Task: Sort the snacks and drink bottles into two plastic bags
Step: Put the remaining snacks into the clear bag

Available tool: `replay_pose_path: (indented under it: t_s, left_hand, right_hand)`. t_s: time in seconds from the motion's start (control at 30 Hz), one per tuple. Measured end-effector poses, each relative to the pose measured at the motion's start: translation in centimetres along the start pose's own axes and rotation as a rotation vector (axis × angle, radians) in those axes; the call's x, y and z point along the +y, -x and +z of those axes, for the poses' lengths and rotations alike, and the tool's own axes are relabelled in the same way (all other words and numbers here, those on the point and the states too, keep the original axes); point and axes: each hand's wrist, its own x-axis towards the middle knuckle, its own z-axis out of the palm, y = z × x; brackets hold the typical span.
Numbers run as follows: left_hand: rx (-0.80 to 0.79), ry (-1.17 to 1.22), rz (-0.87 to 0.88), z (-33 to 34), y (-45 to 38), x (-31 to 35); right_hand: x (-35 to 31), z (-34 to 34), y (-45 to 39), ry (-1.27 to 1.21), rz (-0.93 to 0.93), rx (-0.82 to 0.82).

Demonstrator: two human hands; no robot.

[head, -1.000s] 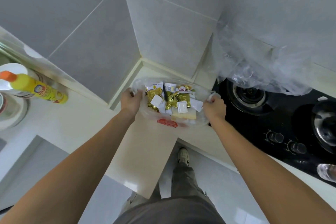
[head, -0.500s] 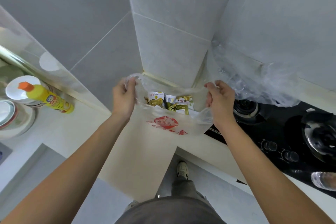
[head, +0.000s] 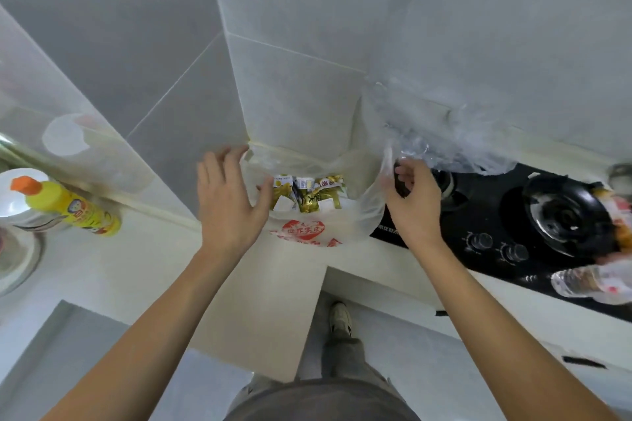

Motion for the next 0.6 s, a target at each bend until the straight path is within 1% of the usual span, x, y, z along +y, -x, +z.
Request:
replay_pose_path:
  t_s: [0.03,0.07,0.13,0.23,0.33,0.43,0.6]
  left_hand:
    - [-0.019,0.018,0.066,-0.1,0.2,0.9]
    - [-0.071,0.061,0.112,0.1,0.5,1.8]
    - [-0.231,0.132,0.172,1.0,1.0,3.1]
    - [-0.414,0.089,0.274,3.3,2.2,5.5]
    - [-0.464,0.070,0.388,5.0,3.6,9.2]
    - [-0.497,0.072,0.487,6.9,5.1,14.5]
    - [-0.565,0.064,0.616,11.4,9.6,25.3]
  right_hand:
    - [0.4,-0.7,0.7,0.017,-0.014,-0.003]
    - [0.8,-1.4,1.5,0.036,-0.019,-0.008]
    - [1.3,-2.9,3.1,0.105,-0.035,-0.031]
    - [2.7,-5.8,5.3,0.251,-0.070,-0.065]
    - [4.4,-9.1,7.1,0.324,-0.070,-0.070]
    - [6.8,-13.2,9.2,0.338,-0.055,-0.007]
    - [12.6,-21.8,13.1,0.356,0.024,0.083]
